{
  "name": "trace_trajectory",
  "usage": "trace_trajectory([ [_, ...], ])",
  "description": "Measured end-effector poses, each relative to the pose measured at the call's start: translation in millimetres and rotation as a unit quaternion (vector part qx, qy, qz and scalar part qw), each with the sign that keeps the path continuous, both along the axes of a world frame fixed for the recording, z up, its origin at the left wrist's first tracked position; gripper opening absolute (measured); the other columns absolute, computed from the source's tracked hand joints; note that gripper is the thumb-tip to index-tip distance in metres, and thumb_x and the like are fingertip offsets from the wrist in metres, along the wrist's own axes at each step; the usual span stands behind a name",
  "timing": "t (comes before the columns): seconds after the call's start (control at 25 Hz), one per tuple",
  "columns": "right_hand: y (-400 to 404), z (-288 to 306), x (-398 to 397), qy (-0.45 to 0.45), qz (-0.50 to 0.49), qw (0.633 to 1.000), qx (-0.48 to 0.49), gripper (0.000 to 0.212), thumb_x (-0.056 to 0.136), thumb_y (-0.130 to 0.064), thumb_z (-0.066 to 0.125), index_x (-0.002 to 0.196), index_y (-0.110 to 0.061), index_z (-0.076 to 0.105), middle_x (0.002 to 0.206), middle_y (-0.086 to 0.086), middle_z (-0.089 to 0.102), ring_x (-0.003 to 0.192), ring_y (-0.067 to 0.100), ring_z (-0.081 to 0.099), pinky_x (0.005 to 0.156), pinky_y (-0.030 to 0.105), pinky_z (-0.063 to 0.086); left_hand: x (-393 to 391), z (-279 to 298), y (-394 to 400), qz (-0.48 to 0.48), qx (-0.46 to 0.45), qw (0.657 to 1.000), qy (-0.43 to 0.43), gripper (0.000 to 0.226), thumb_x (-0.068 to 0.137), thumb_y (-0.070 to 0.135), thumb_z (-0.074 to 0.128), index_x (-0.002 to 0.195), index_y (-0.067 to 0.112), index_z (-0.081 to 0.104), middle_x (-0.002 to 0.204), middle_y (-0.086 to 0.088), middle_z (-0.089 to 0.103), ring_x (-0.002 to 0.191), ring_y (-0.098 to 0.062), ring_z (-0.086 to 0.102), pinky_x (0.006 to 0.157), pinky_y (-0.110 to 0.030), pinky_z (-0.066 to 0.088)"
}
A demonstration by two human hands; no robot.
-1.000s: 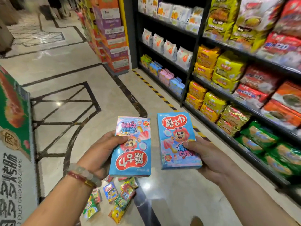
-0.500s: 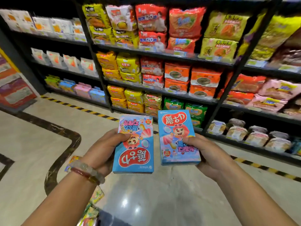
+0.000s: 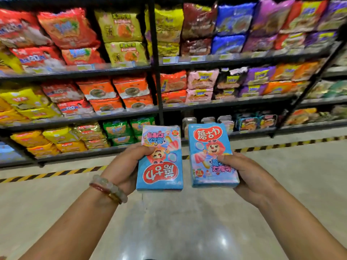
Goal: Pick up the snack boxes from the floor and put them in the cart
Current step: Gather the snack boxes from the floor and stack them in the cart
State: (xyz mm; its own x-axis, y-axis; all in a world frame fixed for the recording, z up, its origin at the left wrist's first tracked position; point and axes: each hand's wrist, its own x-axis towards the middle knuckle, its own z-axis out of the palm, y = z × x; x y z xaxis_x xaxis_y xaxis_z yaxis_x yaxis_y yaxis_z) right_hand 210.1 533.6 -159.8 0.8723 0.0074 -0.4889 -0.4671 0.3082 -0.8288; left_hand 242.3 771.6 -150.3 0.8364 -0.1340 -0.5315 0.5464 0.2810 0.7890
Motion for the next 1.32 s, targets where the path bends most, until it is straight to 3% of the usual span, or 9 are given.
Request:
trace_trajectory([
  [0.2,-91,-5,-11,-0.011,-0.108,0.994,0.019,0.035,0.061,-0.018,0.065,0.095,-0.007,0.065,0.092,0.012,0.074,0.073,0.022,0.072,0.059,0.028,0.058,48,-4,-103,-0.100,0.008,0.995,0.025,0.010,0.090,0.011,0.054,0.097,0.005,0.058,0.075,-0.015,0.072,0.055,-0.025,0.069,0.048,-0.037,0.057],
  [0.36,-148,-19,-3,0.006,-0.197,0.980,0.036,0.050,0.059,-0.019,0.068,0.107,-0.004,0.063,0.103,0.016,0.072,0.090,0.030,0.070,0.079,0.037,0.057,93,-10,-175,-0.195,0.010,0.979,0.056,0.021,0.089,0.013,0.055,0.107,0.004,0.057,0.081,-0.017,0.072,0.058,-0.026,0.070,0.047,-0.036,0.057],
  [0.52,-193,-22,27,0.001,-0.275,0.960,0.054,0.035,0.066,-0.013,0.062,0.100,-0.004,0.063,0.099,0.016,0.073,0.077,0.025,0.072,0.068,0.032,0.058,151,-13,-244,-0.290,0.002,0.956,0.044,0.035,0.079,0.010,0.060,0.112,0.000,0.059,0.092,-0.022,0.071,0.063,-0.029,0.070,0.054,-0.040,0.059],
  [0.68,-235,-20,65,0.009,-0.376,0.925,0.060,0.012,0.085,-0.006,0.056,0.096,-0.006,0.062,0.090,0.013,0.074,0.068,0.021,0.071,0.063,0.030,0.058,216,-4,-316,-0.364,0.008,0.931,0.033,0.016,0.086,0.008,0.056,0.101,0.002,0.060,0.084,-0.020,0.072,0.058,-0.028,0.069,0.048,-0.039,0.057],
  [0.8,-261,-22,80,0.006,-0.446,0.893,0.063,0.012,0.090,-0.005,0.052,0.094,-0.007,0.063,0.089,0.012,0.074,0.069,0.021,0.071,0.067,0.030,0.057,252,0,-374,-0.420,0.007,0.907,0.019,0.010,0.090,0.008,0.052,0.094,0.005,0.061,0.078,-0.018,0.072,0.056,-0.027,0.069,0.045,-0.037,0.056],
  [1.08,-327,-24,57,0.018,-0.572,0.816,0.085,0.007,0.089,-0.005,0.055,0.093,-0.007,0.061,0.088,0.013,0.074,0.067,0.021,0.071,0.063,0.031,0.058,263,-4,-503,-0.534,-0.008,0.844,0.050,0.014,0.090,0.009,0.049,0.092,0.004,0.062,0.075,-0.016,0.072,0.055,-0.026,0.069,0.043,-0.036,0.055],
  [1.24,-393,-18,35,0.007,-0.609,0.788,0.084,0.011,0.088,-0.005,0.056,0.097,-0.005,0.062,0.092,0.015,0.074,0.068,0.023,0.072,0.063,0.033,0.058,248,-9,-589,-0.565,0.000,0.822,0.074,0.027,0.085,0.010,0.054,0.111,0.002,0.059,0.082,-0.019,0.072,0.059,-0.030,0.070,0.046,-0.040,0.055],
  [1.32,-436,-15,24,-0.005,-0.619,0.781,0.082,0.017,0.081,-0.006,0.058,0.098,-0.004,0.061,0.092,0.016,0.074,0.069,0.023,0.072,0.060,0.032,0.059,238,-8,-637,-0.575,0.000,0.815,0.072,0.022,0.089,0.010,0.052,0.109,0.004,0.060,0.082,-0.019,0.072,0.059,-0.030,0.069,0.045,-0.040,0.055],
])
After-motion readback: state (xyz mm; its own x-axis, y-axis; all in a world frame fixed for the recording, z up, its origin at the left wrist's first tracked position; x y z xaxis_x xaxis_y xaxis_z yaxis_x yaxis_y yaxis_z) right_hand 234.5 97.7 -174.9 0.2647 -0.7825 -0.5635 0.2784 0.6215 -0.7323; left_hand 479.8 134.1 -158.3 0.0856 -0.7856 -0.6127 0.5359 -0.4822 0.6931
